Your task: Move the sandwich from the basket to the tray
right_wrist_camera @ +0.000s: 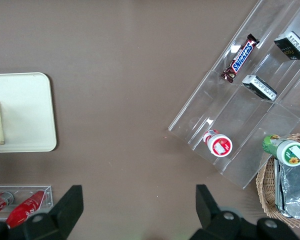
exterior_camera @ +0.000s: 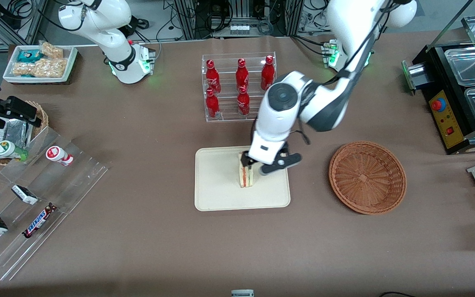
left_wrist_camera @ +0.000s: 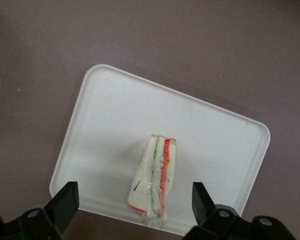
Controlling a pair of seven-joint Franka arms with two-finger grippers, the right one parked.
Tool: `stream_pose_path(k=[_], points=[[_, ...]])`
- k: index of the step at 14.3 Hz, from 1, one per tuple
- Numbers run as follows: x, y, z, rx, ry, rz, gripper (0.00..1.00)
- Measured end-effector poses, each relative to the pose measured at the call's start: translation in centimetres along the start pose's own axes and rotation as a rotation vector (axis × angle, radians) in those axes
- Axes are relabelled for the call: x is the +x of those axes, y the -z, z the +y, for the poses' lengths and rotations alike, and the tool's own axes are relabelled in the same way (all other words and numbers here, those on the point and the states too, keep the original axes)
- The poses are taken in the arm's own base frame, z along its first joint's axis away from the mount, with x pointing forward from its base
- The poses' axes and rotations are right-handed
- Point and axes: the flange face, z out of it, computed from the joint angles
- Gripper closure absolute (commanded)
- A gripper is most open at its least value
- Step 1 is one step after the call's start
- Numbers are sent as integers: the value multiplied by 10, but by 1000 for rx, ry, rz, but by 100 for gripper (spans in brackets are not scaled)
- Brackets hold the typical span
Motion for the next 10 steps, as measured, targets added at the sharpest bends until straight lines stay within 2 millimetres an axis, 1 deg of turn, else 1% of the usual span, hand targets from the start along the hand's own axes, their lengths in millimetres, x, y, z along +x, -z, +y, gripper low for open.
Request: stream_pose_path(k=[1, 2, 3, 7, 10], points=[[14, 18, -13, 11, 10, 1, 0], [27, 31, -26, 25, 13, -3, 0], [40, 39, -41, 45, 10, -12, 0], [89, 54, -101, 104, -37, -86, 0], [119, 64, -147, 119, -83, -128, 0]])
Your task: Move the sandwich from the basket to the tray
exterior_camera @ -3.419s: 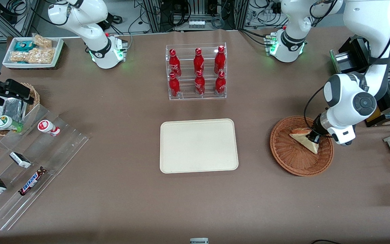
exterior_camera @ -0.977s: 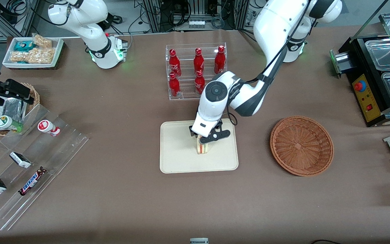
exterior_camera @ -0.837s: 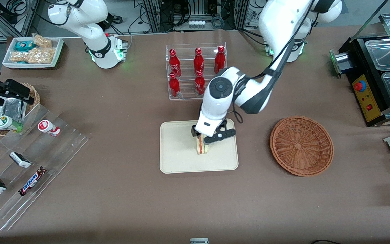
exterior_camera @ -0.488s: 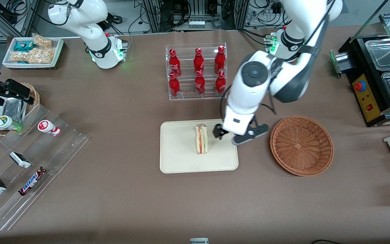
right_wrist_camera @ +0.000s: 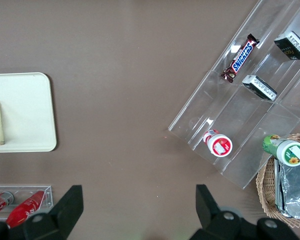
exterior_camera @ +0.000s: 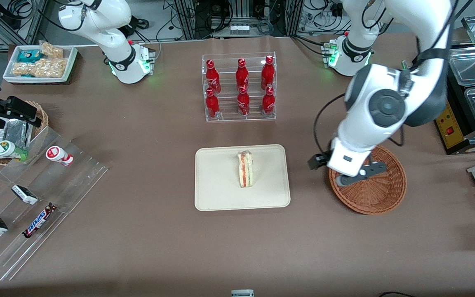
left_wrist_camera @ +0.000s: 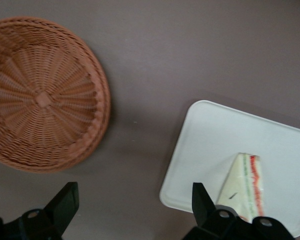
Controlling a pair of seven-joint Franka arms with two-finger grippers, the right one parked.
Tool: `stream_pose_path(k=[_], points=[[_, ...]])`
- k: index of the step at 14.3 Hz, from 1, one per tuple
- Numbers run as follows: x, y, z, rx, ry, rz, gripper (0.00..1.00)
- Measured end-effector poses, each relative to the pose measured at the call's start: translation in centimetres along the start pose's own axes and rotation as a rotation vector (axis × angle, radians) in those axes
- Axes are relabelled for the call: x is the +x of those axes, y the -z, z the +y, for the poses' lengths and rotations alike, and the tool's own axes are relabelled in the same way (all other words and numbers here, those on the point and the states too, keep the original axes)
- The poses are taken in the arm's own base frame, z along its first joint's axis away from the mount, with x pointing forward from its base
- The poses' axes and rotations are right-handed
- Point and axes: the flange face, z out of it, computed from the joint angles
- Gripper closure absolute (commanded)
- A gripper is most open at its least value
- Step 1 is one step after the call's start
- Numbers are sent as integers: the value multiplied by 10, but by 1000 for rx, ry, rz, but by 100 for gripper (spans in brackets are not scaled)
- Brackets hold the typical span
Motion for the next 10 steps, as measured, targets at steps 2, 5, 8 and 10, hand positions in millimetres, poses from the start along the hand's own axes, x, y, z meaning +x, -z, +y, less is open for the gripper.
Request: stream_pose_path(k=[2, 5, 8, 10], points=[[15, 7, -37, 10, -39, -23, 0], [37, 20, -97, -5, -96, -65, 0], [56, 36, -167, -19, -158, -96, 0], [60, 54, -206, -33, -176, -92, 0]])
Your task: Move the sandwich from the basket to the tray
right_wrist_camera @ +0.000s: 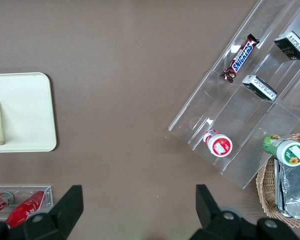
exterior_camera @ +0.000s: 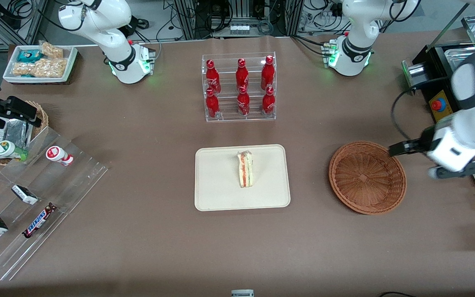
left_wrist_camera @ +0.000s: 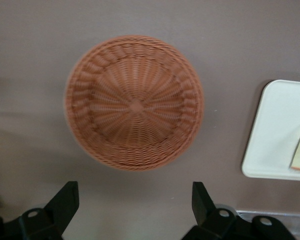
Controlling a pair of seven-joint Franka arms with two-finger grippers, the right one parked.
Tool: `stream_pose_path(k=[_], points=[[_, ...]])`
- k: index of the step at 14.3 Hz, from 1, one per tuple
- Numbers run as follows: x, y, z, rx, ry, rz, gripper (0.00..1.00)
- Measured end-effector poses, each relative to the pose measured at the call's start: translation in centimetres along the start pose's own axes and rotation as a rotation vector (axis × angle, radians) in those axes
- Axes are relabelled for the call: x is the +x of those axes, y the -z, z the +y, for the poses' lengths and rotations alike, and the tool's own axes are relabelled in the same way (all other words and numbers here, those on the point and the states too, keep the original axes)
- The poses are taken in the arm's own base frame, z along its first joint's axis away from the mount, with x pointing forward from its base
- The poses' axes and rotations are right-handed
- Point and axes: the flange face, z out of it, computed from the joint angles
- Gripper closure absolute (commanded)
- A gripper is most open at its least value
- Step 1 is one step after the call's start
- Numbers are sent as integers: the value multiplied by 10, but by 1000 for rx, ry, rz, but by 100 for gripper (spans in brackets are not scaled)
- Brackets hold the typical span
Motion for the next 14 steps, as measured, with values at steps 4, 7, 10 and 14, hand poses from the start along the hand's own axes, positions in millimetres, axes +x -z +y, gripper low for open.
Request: stream_pose_path(k=[4, 7, 10, 14], points=[[-22, 37, -10, -8, -10, 33, 0], [-36, 49, 5, -6, -39, 36, 0], [-52, 64, 15, -3, -61, 38, 0], [-79, 82, 46, 68, -132, 54, 0]])
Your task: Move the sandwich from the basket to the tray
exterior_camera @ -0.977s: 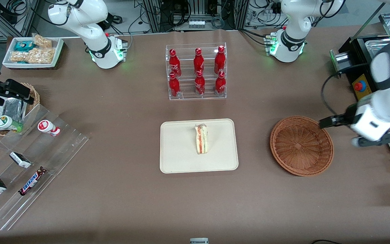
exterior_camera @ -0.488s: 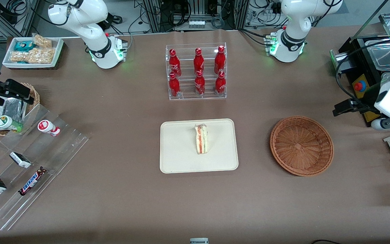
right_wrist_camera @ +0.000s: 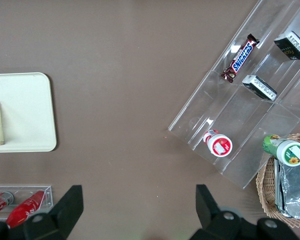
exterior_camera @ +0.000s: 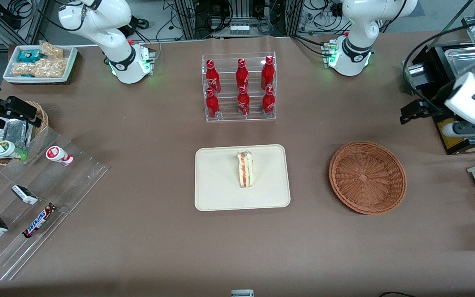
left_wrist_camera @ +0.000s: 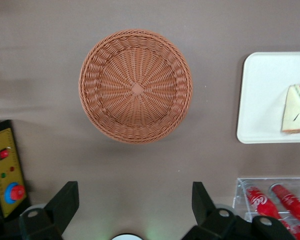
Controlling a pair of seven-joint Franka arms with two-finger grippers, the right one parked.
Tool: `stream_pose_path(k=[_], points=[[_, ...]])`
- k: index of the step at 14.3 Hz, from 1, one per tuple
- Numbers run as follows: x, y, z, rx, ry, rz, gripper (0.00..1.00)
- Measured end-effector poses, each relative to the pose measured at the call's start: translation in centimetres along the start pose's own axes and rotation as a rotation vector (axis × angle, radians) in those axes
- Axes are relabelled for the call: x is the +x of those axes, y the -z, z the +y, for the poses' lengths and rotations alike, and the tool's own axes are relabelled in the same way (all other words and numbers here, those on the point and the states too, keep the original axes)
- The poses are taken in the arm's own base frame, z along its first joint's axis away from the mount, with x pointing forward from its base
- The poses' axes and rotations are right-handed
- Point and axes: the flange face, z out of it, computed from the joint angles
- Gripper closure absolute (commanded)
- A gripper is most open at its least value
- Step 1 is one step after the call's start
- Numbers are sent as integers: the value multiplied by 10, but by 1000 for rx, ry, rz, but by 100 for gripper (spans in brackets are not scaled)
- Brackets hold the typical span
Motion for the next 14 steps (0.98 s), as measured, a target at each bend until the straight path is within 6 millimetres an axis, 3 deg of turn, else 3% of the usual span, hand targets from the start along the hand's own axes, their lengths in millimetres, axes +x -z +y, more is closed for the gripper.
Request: stream_pose_path(k=[3, 8, 14], points=[[-4, 6, 15, 20, -36, 14, 0], [-2, 24, 4, 22, -181, 50, 0], [0, 22, 0, 22, -195, 47, 0]])
